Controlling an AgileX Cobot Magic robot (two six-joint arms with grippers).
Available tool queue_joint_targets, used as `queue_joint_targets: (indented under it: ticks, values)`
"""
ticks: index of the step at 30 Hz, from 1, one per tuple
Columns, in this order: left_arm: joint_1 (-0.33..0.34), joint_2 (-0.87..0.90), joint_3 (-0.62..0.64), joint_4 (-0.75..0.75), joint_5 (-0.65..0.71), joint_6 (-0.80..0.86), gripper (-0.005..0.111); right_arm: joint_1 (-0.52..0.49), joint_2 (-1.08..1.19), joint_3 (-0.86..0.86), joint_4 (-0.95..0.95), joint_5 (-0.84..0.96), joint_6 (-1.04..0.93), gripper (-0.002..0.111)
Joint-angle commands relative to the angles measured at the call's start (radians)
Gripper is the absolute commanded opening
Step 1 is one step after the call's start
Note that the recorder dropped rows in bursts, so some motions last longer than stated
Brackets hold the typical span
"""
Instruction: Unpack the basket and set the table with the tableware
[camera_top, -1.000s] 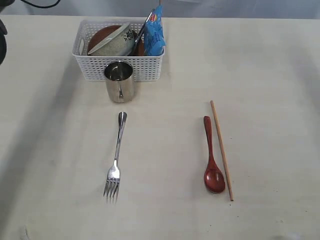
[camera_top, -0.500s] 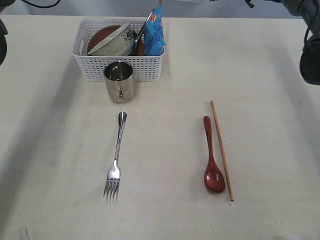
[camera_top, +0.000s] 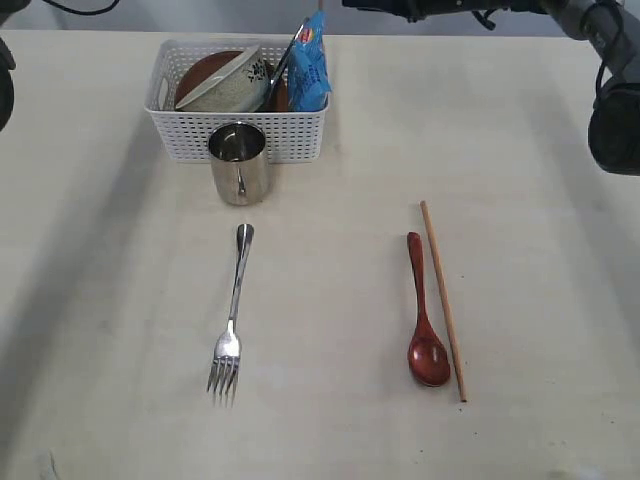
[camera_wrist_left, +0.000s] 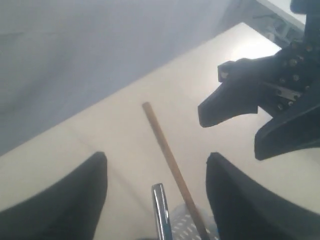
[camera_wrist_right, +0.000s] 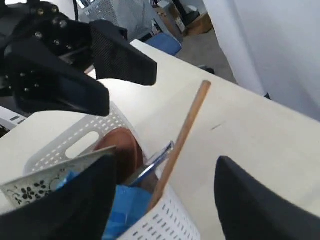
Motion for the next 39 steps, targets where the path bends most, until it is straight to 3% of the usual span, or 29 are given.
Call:
queue_joint_targets:
  ticks: [1, 4, 7, 18, 26, 39]
  values:
    - [0.016, -0.015, -0.006, 0.193, 0.05, -0.036, 0.05, -0.034, 0.0, -0.008, -0.052, 0.016, 0.085, 0.056]
    - [0.043, -0.021, -0.006, 0.273, 0.017, -0.071, 0.036, -0.055, 0.0, -0.008, -0.084, 0.016, 0.144, 0.056]
    - [0.055, -0.013, -0.006, 0.273, -0.063, -0.108, 0.04, -0.055, 0.0, -0.008, -0.113, 0.016, 0.147, 0.056]
    - [0.052, 0.038, -0.006, 0.284, -0.067, -0.085, 0.043, -0.025, 0.0, -0.008, -0.115, 0.016, 0.143, 0.056]
    - [0.052, 0.054, -0.006, 0.288, 0.046, -0.083, 0.035, -0.025, 0.0, -0.008, -0.115, 0.016, 0.143, 0.056]
    - [0.036, 0.054, -0.006, 0.286, 0.213, -0.076, 0.034, 0.015, 0.0, -0.008, -0.065, 0.016, 0.123, 0.056]
